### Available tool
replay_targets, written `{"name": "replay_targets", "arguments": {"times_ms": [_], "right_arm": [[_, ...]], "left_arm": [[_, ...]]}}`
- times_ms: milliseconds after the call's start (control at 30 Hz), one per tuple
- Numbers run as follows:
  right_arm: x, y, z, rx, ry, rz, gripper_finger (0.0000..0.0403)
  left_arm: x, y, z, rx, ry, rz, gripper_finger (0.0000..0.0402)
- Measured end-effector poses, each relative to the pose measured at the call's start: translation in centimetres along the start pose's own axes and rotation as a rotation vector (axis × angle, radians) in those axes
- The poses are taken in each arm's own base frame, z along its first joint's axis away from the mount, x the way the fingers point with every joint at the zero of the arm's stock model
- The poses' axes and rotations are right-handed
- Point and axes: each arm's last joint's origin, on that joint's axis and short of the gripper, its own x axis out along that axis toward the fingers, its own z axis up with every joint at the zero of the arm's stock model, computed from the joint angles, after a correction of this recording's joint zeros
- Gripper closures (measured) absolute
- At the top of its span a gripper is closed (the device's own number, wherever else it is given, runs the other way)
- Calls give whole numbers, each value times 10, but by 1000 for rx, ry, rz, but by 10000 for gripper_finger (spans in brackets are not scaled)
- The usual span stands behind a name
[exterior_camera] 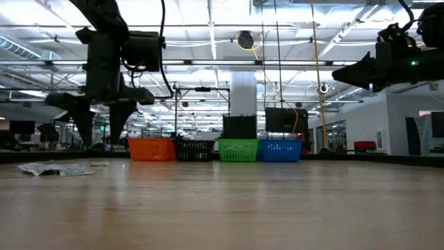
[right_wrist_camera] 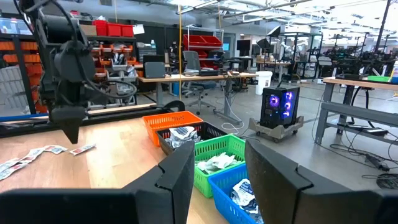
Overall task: Pick & Place First Aid Supplies
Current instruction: Put the red packet into the orange bin
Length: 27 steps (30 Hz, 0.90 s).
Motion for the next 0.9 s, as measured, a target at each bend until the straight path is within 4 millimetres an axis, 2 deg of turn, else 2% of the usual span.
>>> {"name": "replay_targets", "arguments": {"times_ms": [467,633,800,900], "right_arm": [[0,0,0,0,0,0,264],[0,0,0,0,0,0,264],[0,0,0,0,0,0,264],[0,0,0,0,0,0,264]], "left_arm": [[29,9,2,-19,-89,-63,165],[38,9,3,46,-93,-41,165],[41,9,3,75,-83,-30,166],[41,9,3,76,-85,-28,182]]}}
